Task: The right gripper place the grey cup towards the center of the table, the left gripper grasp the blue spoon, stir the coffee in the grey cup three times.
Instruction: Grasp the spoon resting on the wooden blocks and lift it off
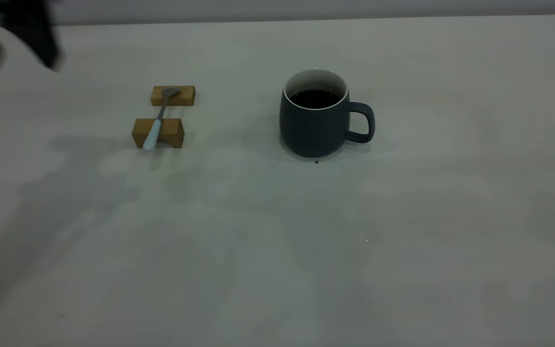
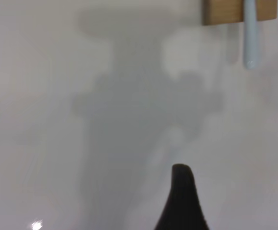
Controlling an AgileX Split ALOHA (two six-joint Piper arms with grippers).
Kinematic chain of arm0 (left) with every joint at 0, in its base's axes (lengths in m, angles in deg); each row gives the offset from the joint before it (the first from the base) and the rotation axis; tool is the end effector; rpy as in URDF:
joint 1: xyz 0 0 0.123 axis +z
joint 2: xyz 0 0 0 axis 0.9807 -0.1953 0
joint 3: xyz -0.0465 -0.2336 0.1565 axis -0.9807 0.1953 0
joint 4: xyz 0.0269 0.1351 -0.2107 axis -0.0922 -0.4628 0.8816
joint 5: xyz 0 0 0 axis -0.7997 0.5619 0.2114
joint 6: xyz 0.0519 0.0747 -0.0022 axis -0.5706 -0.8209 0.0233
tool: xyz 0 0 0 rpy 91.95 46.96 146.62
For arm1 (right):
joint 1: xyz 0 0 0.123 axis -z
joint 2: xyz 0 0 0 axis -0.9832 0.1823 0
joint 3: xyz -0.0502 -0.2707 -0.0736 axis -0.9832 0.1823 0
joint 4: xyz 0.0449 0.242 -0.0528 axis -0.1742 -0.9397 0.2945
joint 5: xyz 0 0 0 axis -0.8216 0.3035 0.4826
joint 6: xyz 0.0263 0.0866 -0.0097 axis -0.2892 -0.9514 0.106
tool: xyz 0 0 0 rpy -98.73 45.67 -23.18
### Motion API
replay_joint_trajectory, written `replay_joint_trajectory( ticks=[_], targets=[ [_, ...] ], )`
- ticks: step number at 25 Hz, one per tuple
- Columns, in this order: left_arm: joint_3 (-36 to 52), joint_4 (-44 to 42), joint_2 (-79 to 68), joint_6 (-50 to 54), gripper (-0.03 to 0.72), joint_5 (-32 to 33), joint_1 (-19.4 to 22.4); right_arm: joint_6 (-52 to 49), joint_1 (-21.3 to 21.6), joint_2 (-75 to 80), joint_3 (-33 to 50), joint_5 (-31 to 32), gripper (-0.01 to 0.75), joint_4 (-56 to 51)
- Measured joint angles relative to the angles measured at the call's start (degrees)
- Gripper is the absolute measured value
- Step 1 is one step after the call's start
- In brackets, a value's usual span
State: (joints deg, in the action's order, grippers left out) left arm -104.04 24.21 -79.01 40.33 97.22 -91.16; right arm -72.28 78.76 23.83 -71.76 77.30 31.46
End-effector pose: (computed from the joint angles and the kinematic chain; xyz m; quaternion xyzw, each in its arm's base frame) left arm 0.3440 -0.0736 0.1680 0.0402 0.9853 -0.0172 0.1650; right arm -0.0018 -0.0017 0.2636 -0.0110 0.8820 -0.0099 0.4709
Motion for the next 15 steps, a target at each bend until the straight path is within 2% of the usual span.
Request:
replay_joint_trajectory(
  ticks=[7,15],
  targets=[
    [-10.3,0.5,-16.4,1.5,0.664,-1.7,-4.4,0.0,0.0,0.0,0.0,0.0,0.591,0.0],
    [-11.8,0.5,-23.3,3.3,0.658,-8.4,-4.7,0.0,0.0,0.0,0.0,0.0,0.591,0.0]
  ],
)
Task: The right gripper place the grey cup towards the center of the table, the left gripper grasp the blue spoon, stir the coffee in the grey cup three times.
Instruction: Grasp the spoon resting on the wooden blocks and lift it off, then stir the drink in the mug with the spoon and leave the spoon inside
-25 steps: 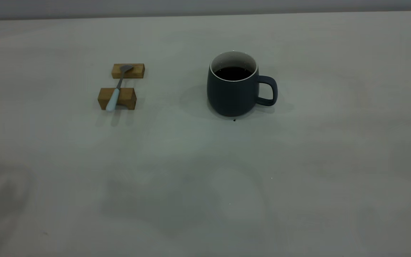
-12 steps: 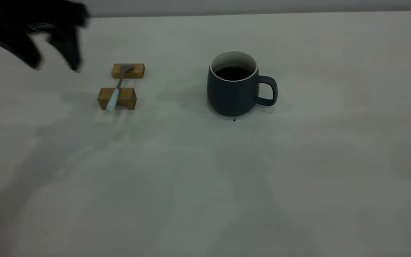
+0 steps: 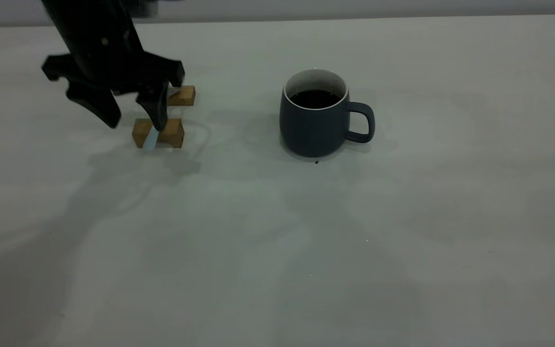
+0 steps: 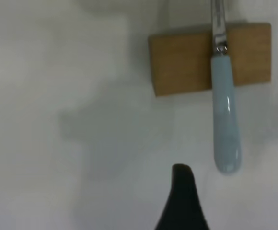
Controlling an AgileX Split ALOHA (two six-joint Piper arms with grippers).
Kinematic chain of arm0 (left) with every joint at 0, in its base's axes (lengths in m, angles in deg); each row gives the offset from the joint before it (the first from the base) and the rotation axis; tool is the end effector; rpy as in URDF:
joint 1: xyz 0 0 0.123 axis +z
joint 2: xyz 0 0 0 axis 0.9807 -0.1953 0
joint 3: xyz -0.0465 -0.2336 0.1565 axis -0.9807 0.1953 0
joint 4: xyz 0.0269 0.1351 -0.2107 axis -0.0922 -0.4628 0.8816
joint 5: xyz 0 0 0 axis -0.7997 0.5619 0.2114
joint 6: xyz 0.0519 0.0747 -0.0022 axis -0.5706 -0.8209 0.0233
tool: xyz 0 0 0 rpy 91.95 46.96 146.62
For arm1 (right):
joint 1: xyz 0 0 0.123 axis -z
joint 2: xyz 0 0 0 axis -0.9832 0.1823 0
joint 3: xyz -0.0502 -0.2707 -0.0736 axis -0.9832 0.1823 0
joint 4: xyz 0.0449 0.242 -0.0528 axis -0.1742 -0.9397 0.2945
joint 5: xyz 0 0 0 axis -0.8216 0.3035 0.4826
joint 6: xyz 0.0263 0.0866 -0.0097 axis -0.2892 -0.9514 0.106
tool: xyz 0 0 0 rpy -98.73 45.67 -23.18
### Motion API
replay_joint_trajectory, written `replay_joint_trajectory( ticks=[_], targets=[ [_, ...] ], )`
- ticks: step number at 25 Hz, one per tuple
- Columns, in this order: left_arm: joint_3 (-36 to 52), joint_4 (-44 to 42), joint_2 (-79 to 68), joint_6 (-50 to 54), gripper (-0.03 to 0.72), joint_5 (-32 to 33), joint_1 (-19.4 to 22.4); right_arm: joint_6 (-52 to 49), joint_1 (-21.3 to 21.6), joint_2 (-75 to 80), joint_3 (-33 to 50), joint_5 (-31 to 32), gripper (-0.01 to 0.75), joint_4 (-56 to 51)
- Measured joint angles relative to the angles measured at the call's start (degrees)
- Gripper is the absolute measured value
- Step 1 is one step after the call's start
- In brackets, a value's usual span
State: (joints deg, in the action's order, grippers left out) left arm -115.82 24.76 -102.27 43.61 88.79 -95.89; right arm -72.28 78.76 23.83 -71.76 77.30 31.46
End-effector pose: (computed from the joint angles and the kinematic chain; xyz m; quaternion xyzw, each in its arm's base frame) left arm 0.3939 -0.1202 0.0624 0.0511 0.9889 -0.0272 0.1366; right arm -0.0018 -0.0017 0.2636 -0.0110 0.8820 -0.0099 0.4709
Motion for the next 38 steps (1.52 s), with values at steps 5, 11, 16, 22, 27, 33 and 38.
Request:
replay_joint_trajectory(
  ticks=[5,11,16,22,27,33,38],
  targets=[
    [-0.2,0.0,-3.6,0.7,0.645,-3.9,0.0,0.0,0.0,0.0,0.0,0.0,0.591,0.0],
    [-1.4,0.1,-6.3,2.2,0.564,-5.5,0.0,0.0,0.0,0.0,0.0,0.0,0.591,0.0],
    [-1.4,0.1,-6.5,3.1,0.332,-5.7,0.0,0.0,0.0,0.0,0.0,0.0,0.591,0.0],
    [-3.1,0.1,-6.5,5.8,0.172,-3.3,0.0,0.0,0.0,0.0,0.0,0.0,0.591,0.0],
    [-10.4,0.2,-2.4,9.3,0.172,10.1,0.0,0.0,0.0,0.0,0.0,0.0,0.591,0.0],
    [-20.7,9.5,4.2,25.2,0.172,31.3,0.0,0.0,0.0,0.0,0.0,0.0,0.591,0.0],
    [-25.6,27.0,5.2,37.7,0.172,38.7,0.0,0.0,0.0,0.0,0.0,0.0,0.591,0.0]
  ],
)
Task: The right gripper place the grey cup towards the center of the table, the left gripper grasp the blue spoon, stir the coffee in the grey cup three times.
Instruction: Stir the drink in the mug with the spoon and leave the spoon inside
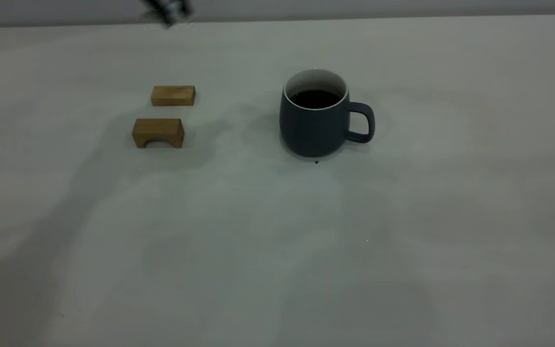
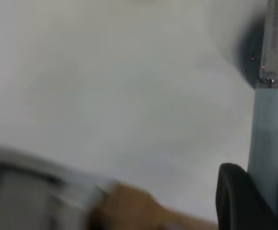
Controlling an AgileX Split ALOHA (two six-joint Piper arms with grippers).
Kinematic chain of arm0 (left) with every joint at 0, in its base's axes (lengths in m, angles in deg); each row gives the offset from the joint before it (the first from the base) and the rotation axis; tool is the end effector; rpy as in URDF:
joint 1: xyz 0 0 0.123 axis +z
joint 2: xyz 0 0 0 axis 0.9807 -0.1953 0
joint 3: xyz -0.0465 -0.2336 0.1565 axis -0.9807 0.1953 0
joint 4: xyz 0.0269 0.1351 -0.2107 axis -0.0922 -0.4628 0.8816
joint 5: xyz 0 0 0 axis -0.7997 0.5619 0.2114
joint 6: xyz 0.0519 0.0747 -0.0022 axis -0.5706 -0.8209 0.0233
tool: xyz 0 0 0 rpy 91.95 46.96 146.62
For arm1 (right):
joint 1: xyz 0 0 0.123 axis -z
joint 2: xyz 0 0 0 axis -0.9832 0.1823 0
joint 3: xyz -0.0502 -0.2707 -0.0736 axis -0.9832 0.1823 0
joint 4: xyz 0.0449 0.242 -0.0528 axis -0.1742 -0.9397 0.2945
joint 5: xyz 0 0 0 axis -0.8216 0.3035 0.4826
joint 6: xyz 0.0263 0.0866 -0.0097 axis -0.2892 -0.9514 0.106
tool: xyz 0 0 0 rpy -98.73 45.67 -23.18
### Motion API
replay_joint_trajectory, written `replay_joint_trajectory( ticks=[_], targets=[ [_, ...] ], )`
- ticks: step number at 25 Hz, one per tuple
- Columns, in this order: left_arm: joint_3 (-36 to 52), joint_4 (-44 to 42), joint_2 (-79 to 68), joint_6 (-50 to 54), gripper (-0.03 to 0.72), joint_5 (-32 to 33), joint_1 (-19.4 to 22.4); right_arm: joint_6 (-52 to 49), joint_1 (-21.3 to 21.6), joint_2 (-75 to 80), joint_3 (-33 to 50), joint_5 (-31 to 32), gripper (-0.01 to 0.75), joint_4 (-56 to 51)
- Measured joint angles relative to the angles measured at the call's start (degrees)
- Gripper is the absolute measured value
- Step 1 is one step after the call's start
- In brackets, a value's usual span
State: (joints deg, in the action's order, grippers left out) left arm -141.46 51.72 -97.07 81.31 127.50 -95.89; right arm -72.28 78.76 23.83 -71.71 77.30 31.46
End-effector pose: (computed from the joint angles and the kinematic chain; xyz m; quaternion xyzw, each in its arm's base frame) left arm 0.4154 -0.1647 0.2032 0.3557 -0.9099 0.2064 0.0552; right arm -0.0018 -0.0017 0.2633 -0.0110 0.8822 -0.0099 0.4705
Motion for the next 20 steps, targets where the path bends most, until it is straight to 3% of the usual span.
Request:
replay_joint_trajectory(
  ticks=[5,11,20],
  targets=[
    [-0.3,19.0,0.0,3.6,0.172,1.7,-0.1,0.0,0.0,0.0,0.0,0.0,0.591,0.0],
    [-0.3,29.0,-1.4,3.8,0.172,2.1,-0.5,0.0,0.0,0.0,0.0,0.0,0.591,0.0],
    [-0.3,43.8,-10.9,3.8,0.172,-2.9,-1.9,0.0,0.0,0.0,0.0,0.0,0.591,0.0]
  ],
)
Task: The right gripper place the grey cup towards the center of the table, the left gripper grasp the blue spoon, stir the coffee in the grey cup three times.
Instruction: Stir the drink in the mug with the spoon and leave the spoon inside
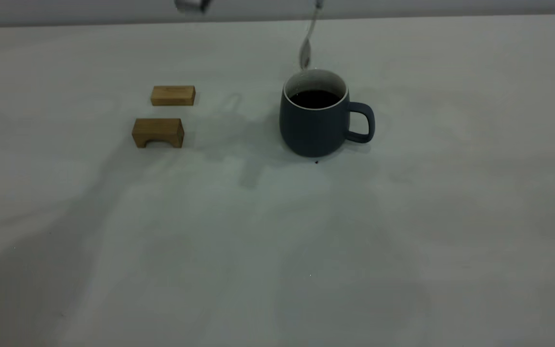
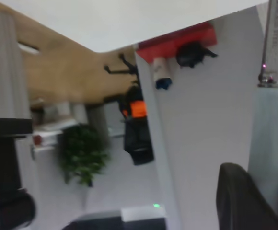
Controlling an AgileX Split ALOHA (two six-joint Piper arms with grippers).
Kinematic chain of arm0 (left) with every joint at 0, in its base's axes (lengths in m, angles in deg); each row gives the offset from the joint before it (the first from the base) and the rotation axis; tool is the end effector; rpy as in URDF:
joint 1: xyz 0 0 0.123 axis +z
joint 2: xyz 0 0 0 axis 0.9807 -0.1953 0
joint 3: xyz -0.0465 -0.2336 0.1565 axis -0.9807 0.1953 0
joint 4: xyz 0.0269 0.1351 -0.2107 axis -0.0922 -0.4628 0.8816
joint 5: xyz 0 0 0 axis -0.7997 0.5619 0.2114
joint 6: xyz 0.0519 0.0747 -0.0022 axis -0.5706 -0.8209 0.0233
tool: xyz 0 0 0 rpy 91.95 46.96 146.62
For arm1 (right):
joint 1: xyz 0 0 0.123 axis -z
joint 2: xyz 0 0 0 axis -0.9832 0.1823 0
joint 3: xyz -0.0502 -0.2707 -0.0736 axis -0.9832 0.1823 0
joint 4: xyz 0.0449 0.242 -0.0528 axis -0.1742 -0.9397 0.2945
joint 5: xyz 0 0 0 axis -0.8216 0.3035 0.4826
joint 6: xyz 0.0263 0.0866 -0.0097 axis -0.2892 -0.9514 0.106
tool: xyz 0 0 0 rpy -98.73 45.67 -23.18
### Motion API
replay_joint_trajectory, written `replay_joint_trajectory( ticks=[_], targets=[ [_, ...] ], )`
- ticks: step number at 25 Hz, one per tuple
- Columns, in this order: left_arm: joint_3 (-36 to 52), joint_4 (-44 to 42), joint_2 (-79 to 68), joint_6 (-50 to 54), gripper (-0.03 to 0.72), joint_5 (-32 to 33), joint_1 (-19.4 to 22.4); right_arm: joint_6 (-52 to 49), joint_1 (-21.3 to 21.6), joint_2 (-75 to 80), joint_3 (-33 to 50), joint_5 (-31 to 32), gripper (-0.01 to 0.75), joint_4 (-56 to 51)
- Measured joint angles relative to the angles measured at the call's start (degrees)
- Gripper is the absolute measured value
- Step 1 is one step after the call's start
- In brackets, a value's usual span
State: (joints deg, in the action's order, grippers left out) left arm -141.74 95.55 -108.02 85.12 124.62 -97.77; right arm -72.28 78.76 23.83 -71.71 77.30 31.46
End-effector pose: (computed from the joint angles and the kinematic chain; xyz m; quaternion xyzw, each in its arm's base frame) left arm 0.4281 -0.2267 0.1565 0.5053 -0.7045 0.4011 0.2958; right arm -0.0018 -0.0017 0.2633 -0.0110 0.8822 -0.0099 0.4705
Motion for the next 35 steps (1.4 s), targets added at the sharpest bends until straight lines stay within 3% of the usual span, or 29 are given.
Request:
replay_joint_trajectory(
  ticks=[7,12,21,29,35],
  targets=[
    [0.0,4.9,-5.8,-5.6,0.172,-4.8,-0.4,0.0,0.0,0.0,0.0,0.0,0.591,0.0],
    [0.0,5.1,-8.4,-6.5,0.172,-5.3,-0.4,0.0,0.0,0.0,0.0,0.0,0.591,0.0],
    [0.0,5.5,-10.1,-11.3,0.172,-12.2,-1.0,0.0,0.0,0.0,0.0,0.0,0.591,0.0],
    [0.0,6.6,-10.1,-14.4,0.172,-11.2,-4.1,0.0,0.0,0.0,0.0,0.0,0.591,0.0],
    [-0.1,3.7,-10.1,-6.7,0.172,-8.5,-4.5,0.0,0.0,0.0,0.0,0.0,0.591,0.0]
  ],
)
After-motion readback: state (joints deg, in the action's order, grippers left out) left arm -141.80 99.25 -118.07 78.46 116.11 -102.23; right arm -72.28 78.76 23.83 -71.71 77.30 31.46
